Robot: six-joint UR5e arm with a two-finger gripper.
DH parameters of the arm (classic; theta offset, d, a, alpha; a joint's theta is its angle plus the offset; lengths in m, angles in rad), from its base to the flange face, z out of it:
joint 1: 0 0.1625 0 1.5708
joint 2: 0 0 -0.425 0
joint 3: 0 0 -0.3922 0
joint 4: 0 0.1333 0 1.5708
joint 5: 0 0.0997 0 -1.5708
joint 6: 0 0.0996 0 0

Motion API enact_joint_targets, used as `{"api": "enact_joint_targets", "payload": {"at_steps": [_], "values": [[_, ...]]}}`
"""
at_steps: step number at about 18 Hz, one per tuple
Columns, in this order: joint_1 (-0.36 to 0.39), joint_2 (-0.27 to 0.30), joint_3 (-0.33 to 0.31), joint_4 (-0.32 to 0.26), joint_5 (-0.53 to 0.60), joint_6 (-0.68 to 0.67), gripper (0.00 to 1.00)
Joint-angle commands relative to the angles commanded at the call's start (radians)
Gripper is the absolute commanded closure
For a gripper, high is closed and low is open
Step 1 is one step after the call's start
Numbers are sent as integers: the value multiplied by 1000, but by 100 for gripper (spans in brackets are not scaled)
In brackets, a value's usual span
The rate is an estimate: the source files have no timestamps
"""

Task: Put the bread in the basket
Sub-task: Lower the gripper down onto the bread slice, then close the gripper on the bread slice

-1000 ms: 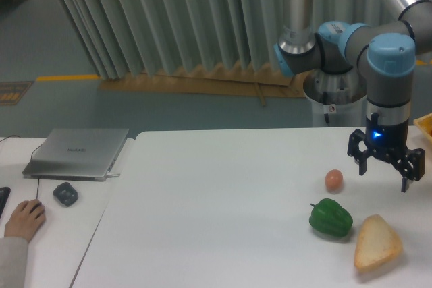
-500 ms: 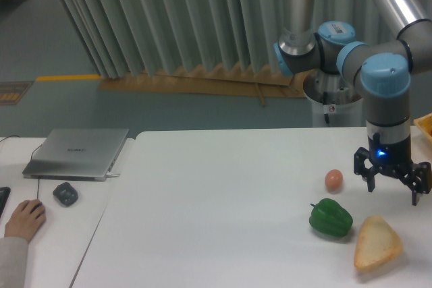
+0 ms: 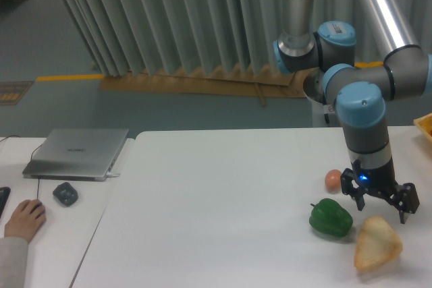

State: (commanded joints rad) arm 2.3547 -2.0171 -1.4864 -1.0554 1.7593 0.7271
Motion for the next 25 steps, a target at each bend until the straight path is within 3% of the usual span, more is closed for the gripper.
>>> {"api": "enact_joint_targets", "payload": {"at_steps": [25], "values": [[-71,-121,61,15,63,-9,0]]}}
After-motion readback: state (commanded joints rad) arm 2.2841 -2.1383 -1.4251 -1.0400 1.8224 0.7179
